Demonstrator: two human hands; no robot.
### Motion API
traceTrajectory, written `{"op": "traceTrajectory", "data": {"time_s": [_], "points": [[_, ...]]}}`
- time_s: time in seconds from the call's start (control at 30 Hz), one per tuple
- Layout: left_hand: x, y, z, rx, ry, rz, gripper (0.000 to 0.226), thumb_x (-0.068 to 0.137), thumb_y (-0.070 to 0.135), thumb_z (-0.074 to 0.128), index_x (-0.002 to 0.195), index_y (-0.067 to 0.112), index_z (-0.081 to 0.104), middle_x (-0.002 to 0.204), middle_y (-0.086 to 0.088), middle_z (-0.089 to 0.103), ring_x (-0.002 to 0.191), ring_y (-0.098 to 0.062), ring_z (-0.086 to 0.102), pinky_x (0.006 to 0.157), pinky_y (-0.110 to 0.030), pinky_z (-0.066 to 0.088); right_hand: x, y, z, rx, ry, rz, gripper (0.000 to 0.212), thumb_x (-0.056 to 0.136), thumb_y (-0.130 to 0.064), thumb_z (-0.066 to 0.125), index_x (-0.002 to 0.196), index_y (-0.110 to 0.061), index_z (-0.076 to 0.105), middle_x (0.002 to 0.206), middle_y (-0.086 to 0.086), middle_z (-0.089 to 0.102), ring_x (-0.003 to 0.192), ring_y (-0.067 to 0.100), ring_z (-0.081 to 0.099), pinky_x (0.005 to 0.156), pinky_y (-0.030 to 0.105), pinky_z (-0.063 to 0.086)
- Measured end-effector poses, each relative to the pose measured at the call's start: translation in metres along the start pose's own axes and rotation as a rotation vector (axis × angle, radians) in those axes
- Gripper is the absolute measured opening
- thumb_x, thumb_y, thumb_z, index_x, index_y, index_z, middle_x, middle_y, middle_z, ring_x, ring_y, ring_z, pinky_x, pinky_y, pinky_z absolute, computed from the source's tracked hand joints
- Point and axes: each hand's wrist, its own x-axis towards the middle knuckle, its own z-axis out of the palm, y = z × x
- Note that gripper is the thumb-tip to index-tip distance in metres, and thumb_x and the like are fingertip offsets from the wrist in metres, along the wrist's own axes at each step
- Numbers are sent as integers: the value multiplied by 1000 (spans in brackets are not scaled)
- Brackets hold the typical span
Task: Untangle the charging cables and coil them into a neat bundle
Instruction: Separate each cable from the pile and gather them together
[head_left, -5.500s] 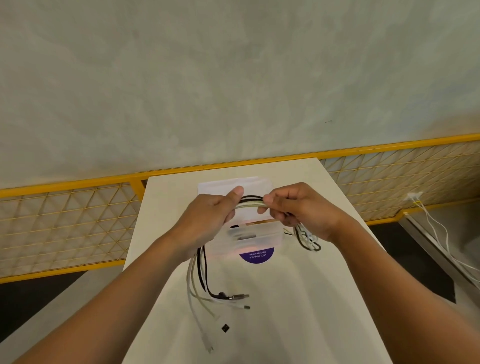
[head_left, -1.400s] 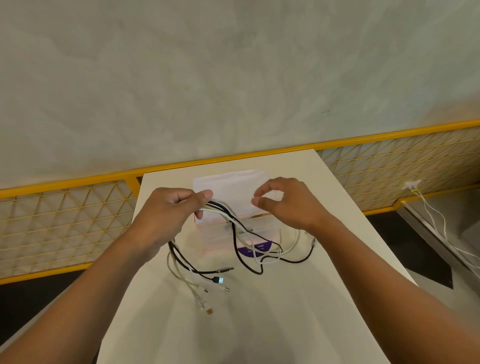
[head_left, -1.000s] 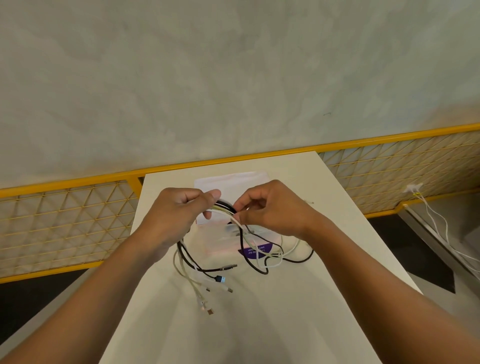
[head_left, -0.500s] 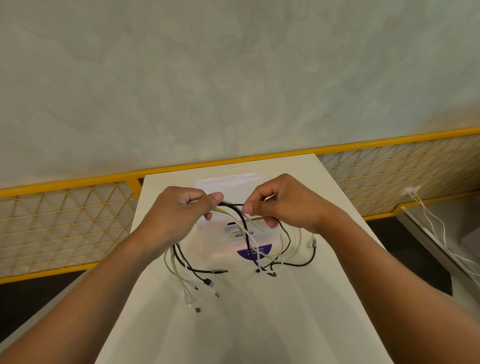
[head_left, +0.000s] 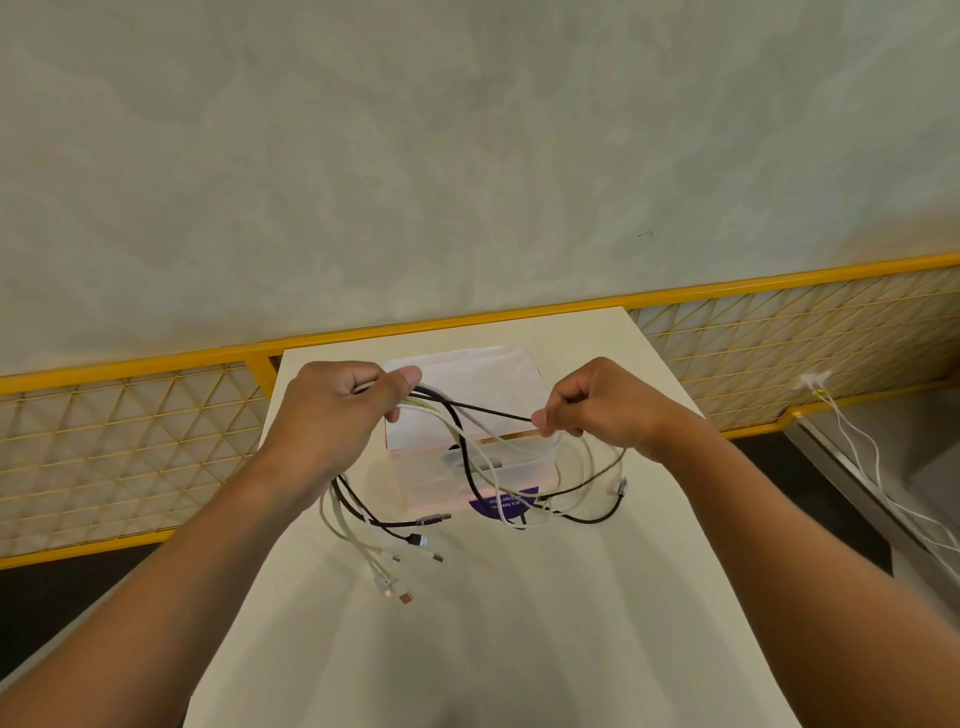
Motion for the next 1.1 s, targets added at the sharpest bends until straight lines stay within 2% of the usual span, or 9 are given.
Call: {"op": "traceTrajectory", "data": {"time_s": [0.1, 0.2, 0.27, 0.5, 0.73, 0.83, 0.93, 1.03, 1.1], "points": [[1, -4, -1, -6, 6, -1, 45, 94, 36, 66, 61, 5, 60, 33, 11, 38, 38, -8, 36, 51, -28, 25, 2, 17, -3, -45, -4, 56, 14, 85, -18, 78, 76, -7, 79, 53, -10, 62, 55, 0, 55, 65, 20, 42], [3, -10, -4, -13, 9, -3, 46, 93, 37, 67, 61, 4, 61, 34, 11, 34, 34, -6, 36, 52, -29, 23, 6, 36, -5, -57, 24, 98, 18, 84, -20, 79, 66, -18, 79, 75, 9, 74, 69, 13, 59, 72, 30, 49], [4, -11, -4, -20, 7, -2, 46, 92, 38, 67, 61, 4, 61, 34, 10, 33, 35, -7, 35, 52, -29, 23, 8, 47, -5, -62, 38, 133, 21, 83, -21, 79, 62, -21, 77, 85, 13, 76, 74, 17, 59, 76, 34, 51], [7, -18, -5, -15, 4, -13, 47, 91, 40, 67, 61, 5, 61, 37, 10, 33, 42, -10, 27, 53, -29, 24, 11, 76, 3, -56, 56, 221, 13, 82, -21, 81, 70, -14, 79, 72, 0, 72, 73, 15, 59, 70, 30, 46], [9, -25, -6, -12, 15, -23, 48, 90, 41, 68, 61, 5, 62, 38, 9, 32, 37, -9, 26, 55, -30, 23, 8, 121, 17, -43, 64, 357, 18, 75, -24, 83, 60, -17, 76, 87, 22, 72, 76, 21, 58, 73, 33, 45], [8, -27, -5, -14, 17, -25, 47, 91, 39, 68, 62, 3, 62, 36, 9, 33, 35, -9, 31, 54, -30, 24, 4, 135, 21, -44, 62, 414, 21, 75, -21, 83, 57, -15, 74, 79, 15, 72, 78, 21, 60, 74, 34, 48], [7, -26, -5, -18, 20, -28, 47, 91, 39, 68, 62, 3, 62, 35, 9, 34, 40, -10, 29, 53, -30, 25, 0, 146, 25, -32, 55, 449, 25, 78, -20, 83, 55, -17, 71, 68, 2, 64, 72, 17, 56, 68, 28, 45], [7, -25, -4, -28, 23, -38, 46, 91, 38, 68, 63, 1, 62, 34, 10, 35, 41, -9, 29, 53, -30, 25, -3, 159, 28, -40, 43, 486, 27, 78, -20, 83, 55, -17, 69, 66, 2, 61, 71, 18, 54, 67, 28, 43], [6, -23, -3, -28, 23, -41, 46, 92, 37, 68, 64, 1, 62, 34, 10, 36, 42, -9, 30, 53, -30, 25, -5, 166, 31, -40, 44, 512, 21, 76, -20, 83, 63, -8, 72, 69, 4, 60, 73, 20, 54, 69, 31, 44]]}}
